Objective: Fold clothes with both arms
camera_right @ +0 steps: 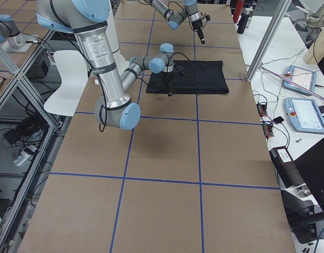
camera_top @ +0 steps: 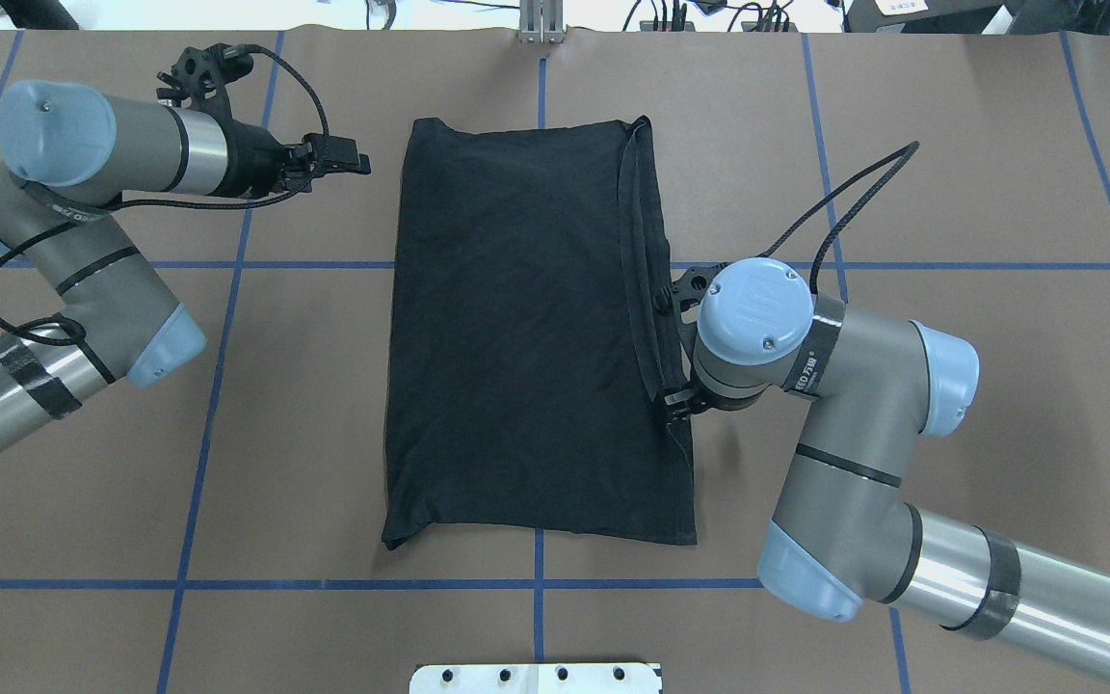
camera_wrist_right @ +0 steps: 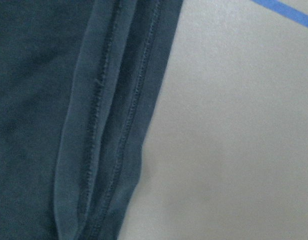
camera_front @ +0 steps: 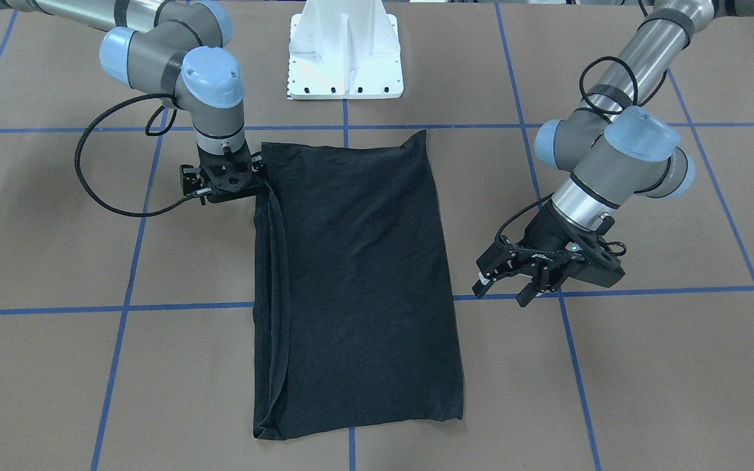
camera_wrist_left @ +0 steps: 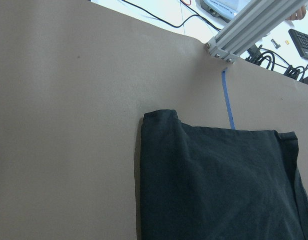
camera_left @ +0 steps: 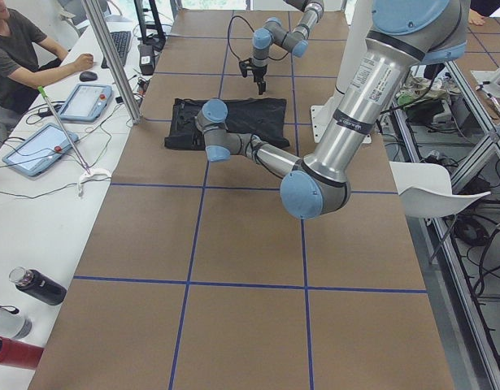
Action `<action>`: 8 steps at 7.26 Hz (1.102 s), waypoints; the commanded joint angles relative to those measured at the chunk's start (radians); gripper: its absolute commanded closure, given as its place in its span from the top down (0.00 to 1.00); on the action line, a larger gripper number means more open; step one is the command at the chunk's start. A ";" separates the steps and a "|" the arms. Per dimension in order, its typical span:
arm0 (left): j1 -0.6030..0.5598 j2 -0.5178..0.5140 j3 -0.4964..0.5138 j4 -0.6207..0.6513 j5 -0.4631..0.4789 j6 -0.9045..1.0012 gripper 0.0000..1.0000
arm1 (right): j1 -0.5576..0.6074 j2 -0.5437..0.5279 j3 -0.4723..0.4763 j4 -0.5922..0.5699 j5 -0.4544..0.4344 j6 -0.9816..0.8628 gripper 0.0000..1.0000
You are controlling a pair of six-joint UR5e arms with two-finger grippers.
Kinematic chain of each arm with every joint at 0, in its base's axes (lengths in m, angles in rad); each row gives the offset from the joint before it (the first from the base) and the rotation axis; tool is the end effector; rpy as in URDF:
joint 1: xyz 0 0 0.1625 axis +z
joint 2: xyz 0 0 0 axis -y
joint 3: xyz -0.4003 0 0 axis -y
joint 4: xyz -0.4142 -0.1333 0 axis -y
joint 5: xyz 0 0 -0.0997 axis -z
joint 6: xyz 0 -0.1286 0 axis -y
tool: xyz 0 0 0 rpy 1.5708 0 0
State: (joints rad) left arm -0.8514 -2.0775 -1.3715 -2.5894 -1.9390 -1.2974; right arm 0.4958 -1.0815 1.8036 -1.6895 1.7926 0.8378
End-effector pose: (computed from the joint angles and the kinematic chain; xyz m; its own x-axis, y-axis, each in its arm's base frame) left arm 0.4153 -0.6062 0.3195 0.2811 0.0614 -0.9577 0.4110 0.8941 0.1780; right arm -0.5238 -0.4027 0.2888 0.7753 -0.3227 0.5429 0.2213 0.9439 0.2451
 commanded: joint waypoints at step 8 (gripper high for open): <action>0.000 -0.001 0.000 -0.002 0.000 -0.003 1.00 | 0.006 -0.009 -0.067 0.146 0.048 0.000 1.00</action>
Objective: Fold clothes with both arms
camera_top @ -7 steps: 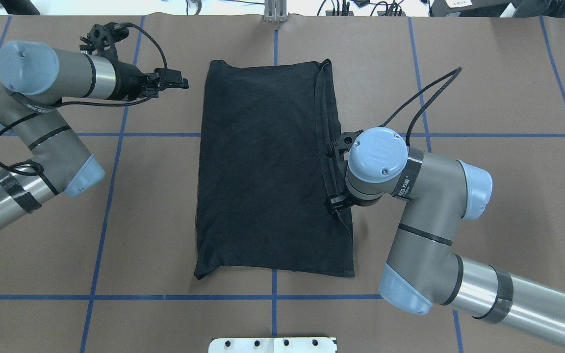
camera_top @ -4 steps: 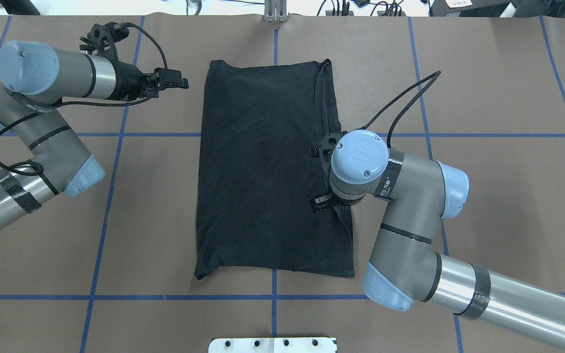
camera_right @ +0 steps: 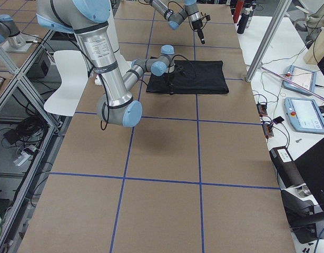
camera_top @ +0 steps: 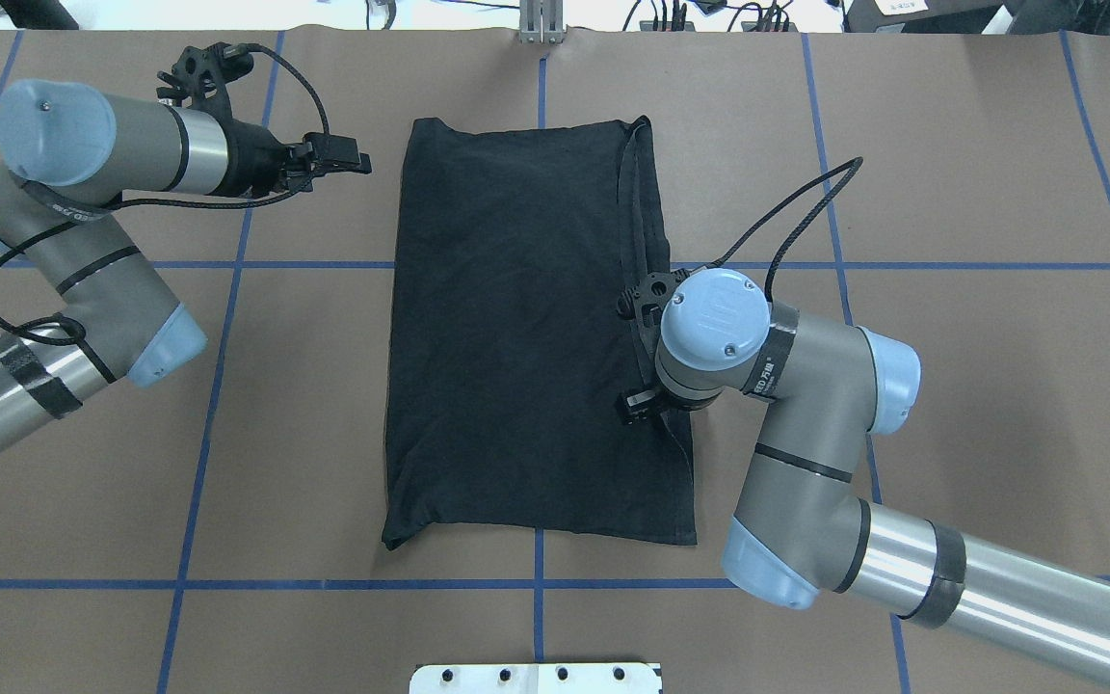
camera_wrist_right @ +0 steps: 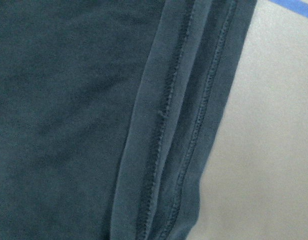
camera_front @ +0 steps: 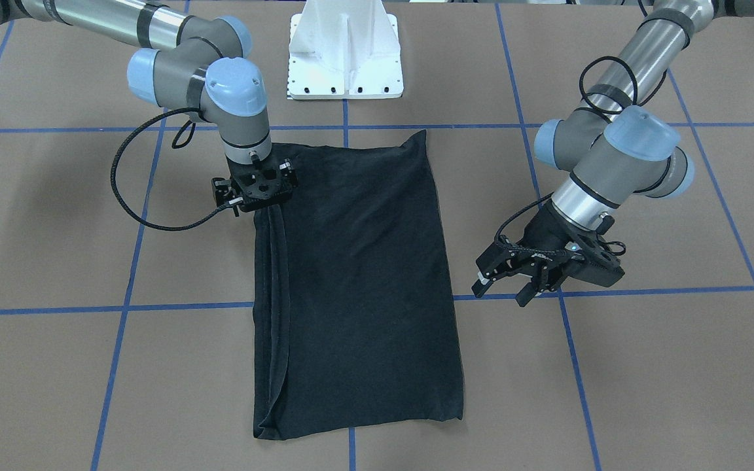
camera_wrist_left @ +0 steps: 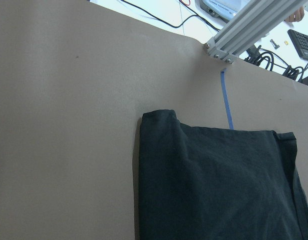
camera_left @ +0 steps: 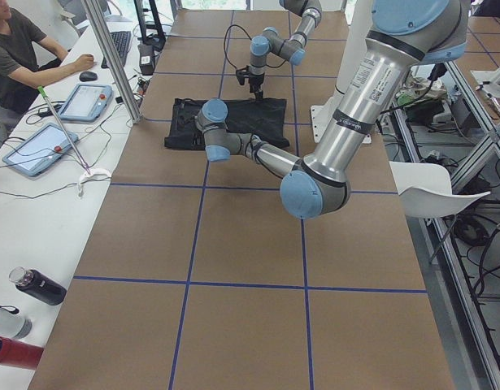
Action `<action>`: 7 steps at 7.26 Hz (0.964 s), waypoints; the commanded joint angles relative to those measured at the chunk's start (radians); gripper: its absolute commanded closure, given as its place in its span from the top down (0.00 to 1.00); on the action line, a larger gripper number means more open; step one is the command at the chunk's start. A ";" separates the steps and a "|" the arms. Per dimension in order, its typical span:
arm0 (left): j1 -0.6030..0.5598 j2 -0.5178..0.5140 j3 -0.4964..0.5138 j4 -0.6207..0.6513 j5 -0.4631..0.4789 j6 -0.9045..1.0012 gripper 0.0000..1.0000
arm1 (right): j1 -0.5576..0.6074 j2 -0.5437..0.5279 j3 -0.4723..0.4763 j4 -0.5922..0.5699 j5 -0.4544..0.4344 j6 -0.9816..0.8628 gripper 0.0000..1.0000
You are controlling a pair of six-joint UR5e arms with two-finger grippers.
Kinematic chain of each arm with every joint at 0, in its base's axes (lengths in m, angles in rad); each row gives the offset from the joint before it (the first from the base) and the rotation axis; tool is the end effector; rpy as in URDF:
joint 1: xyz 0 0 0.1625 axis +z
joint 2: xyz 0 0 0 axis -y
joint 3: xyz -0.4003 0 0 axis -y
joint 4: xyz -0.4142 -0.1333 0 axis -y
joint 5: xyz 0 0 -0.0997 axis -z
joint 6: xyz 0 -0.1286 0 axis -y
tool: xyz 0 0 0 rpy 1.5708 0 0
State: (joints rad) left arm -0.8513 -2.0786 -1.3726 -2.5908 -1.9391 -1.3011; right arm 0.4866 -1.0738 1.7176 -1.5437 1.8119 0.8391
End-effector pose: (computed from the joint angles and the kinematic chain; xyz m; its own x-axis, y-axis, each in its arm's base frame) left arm 0.4153 -0.6060 0.3179 0.2773 0.0607 -0.9589 0.4123 0.8939 0.1758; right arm -0.5512 -0.4077 0.3016 0.7309 -0.3474 0.5875 0.2223 0.9350 0.2762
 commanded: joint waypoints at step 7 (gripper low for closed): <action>0.000 0.000 0.003 0.000 0.000 0.000 1.00 | 0.045 -0.052 0.007 0.002 0.030 -0.008 1.00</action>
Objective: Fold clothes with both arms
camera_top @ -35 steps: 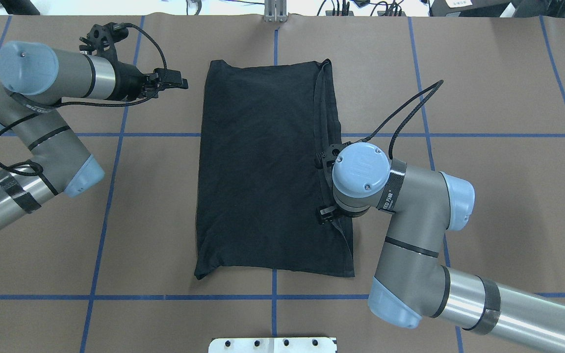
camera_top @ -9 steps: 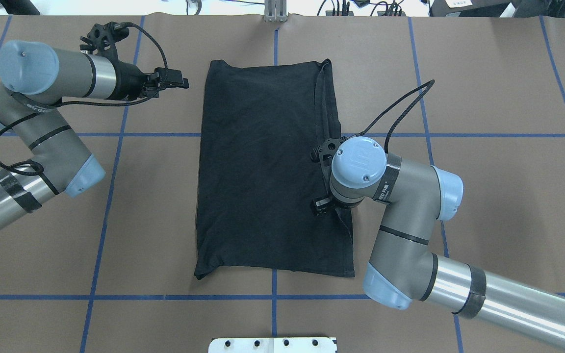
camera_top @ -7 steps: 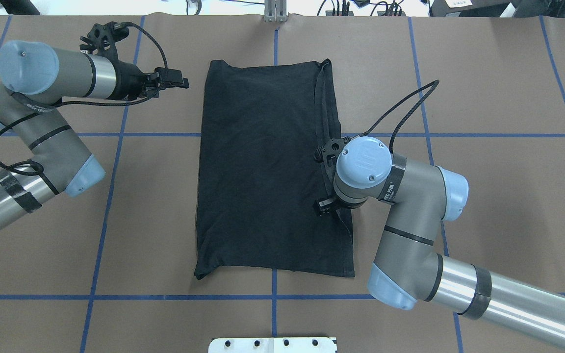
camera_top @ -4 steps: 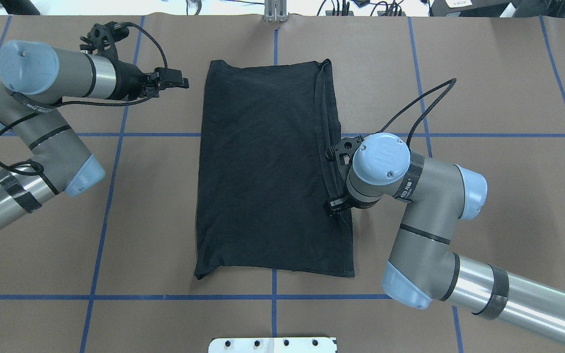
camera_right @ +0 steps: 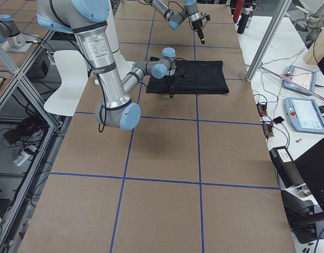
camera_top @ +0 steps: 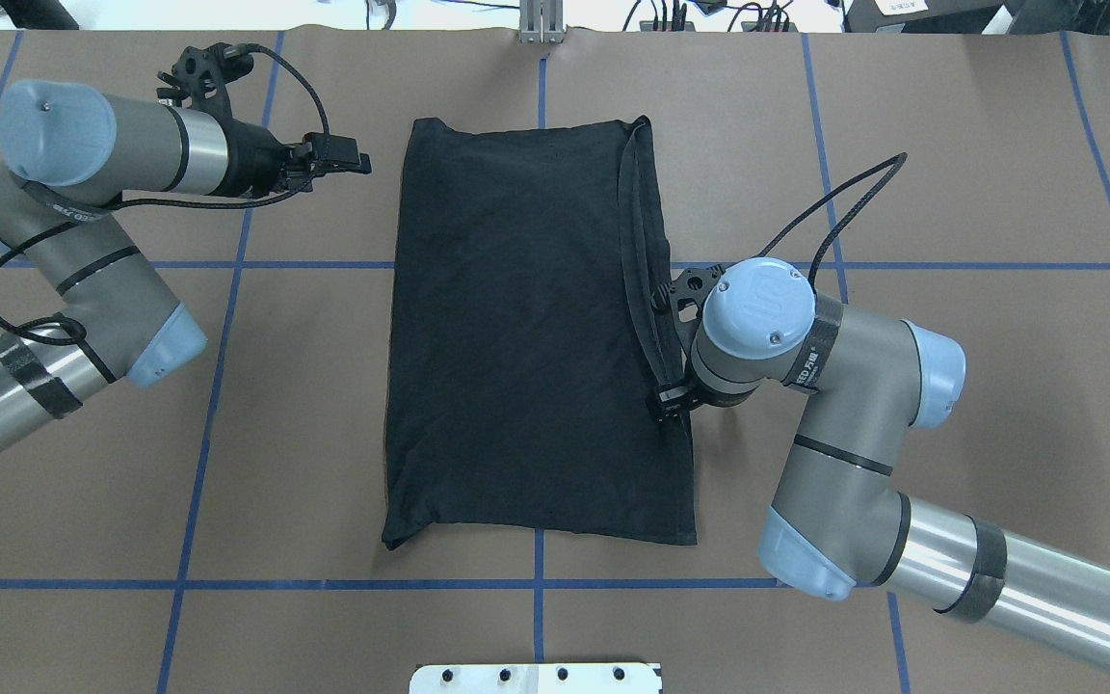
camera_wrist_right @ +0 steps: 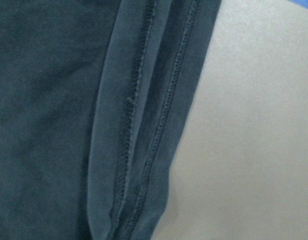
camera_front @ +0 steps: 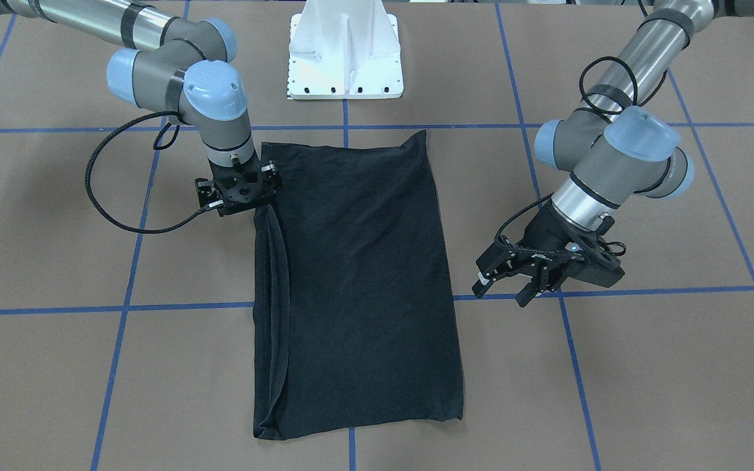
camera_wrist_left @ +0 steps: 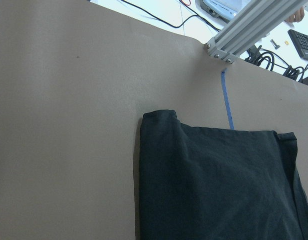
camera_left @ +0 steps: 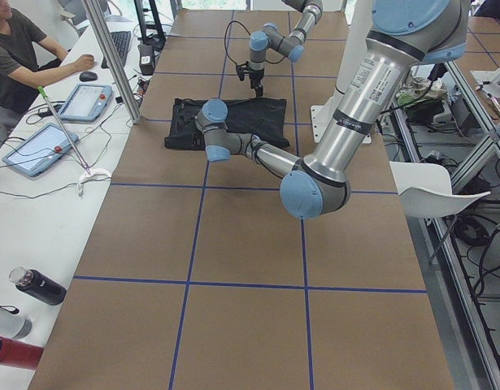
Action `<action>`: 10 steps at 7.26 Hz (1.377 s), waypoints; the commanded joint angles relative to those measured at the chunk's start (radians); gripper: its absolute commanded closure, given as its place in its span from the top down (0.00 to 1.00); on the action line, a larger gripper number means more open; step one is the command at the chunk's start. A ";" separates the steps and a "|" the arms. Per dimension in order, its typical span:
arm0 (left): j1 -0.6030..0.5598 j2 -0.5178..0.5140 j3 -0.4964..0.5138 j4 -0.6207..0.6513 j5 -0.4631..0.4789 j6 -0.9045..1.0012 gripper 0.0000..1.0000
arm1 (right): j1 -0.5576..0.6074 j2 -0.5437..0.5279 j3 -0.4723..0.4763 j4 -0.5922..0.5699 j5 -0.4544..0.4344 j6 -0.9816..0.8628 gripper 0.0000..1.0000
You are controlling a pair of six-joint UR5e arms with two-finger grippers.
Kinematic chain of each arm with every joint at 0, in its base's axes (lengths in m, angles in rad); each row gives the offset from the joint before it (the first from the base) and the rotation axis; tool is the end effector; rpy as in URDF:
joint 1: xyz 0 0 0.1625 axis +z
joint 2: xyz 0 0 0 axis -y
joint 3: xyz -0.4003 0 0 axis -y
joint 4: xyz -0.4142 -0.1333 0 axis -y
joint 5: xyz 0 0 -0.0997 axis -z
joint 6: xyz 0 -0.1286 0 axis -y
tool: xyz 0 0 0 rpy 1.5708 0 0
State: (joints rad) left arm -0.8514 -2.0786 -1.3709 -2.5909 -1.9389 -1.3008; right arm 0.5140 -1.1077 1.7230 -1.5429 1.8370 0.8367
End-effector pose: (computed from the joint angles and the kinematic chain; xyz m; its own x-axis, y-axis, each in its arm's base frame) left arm 0.4154 -0.6063 0.3188 0.2785 0.0598 -0.9586 0.4123 0.8940 0.1755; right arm -0.5356 -0.4166 0.3210 0.7431 -0.3227 0.5863 0.2166 0.9449 0.2455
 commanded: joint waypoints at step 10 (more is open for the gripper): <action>0.003 0.002 0.003 0.000 -0.002 0.000 1.00 | 0.107 0.172 -0.144 0.015 0.048 -0.028 1.00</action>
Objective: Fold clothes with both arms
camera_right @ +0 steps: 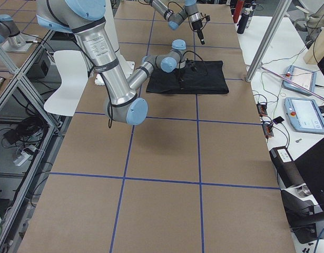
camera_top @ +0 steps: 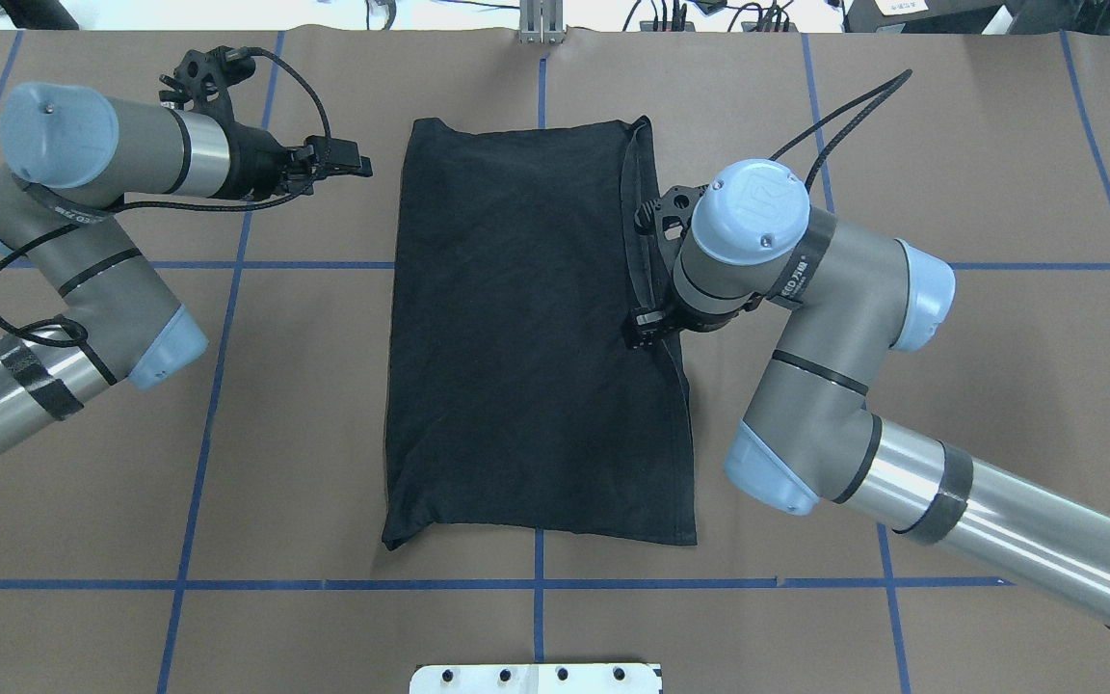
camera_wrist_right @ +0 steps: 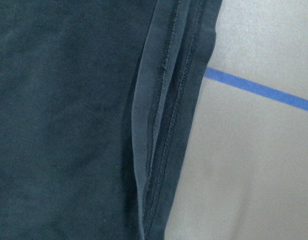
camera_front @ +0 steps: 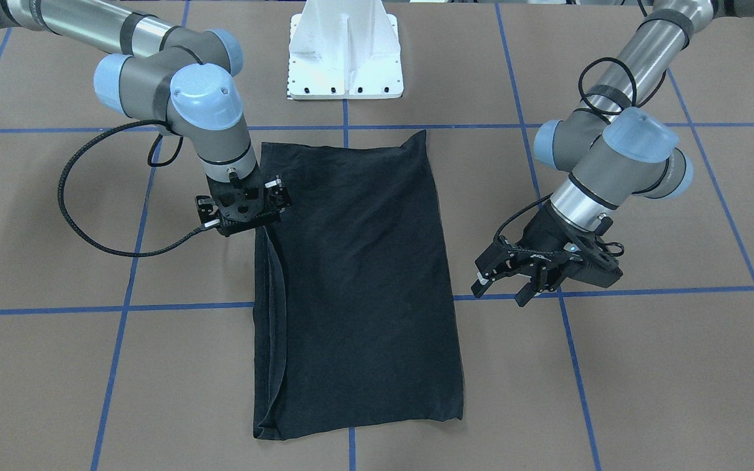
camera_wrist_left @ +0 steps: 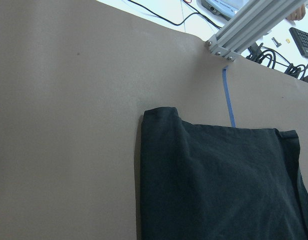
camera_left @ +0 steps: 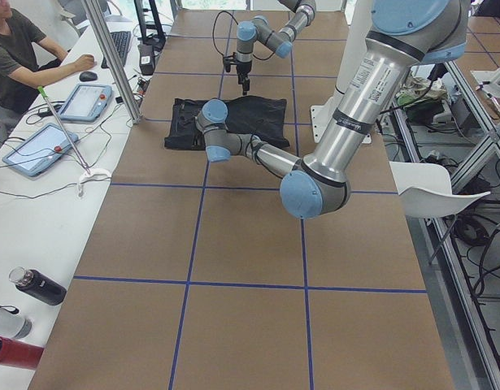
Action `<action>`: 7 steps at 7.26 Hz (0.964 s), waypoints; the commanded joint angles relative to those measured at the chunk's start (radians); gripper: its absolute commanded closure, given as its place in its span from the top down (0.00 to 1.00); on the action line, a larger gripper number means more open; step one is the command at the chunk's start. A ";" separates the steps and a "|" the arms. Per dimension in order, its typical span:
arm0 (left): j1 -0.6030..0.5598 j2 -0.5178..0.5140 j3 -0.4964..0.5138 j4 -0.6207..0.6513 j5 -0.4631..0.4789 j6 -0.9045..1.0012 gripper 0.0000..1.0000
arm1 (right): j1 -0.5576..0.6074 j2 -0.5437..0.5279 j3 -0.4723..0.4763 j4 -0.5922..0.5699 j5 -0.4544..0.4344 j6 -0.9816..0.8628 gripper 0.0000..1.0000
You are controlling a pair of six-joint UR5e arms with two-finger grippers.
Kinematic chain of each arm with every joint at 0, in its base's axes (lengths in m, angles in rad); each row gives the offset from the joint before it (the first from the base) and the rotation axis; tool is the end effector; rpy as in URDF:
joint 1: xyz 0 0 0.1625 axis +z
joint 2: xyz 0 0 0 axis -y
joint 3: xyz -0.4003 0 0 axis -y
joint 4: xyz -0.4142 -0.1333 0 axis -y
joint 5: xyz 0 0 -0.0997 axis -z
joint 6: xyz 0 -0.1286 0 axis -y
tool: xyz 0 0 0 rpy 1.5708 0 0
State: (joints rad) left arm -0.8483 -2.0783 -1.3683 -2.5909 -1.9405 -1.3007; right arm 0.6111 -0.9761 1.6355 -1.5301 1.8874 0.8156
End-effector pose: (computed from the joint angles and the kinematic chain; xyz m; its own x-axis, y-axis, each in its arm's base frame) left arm 0.4177 -0.6052 0.3204 0.2798 0.0588 -0.9583 0.4078 0.8963 0.1741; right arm -0.5252 -0.4818 0.2695 0.7172 -0.2929 0.6323 0.1519 0.9513 0.2682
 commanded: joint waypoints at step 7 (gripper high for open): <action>0.000 0.001 -0.002 0.000 -0.002 0.005 1.00 | 0.067 0.042 -0.198 0.108 0.002 -0.042 1.00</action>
State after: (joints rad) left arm -0.8482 -2.0770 -1.3705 -2.5909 -1.9420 -1.2960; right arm 0.6593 -0.9268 1.4407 -1.4256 1.8847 0.7856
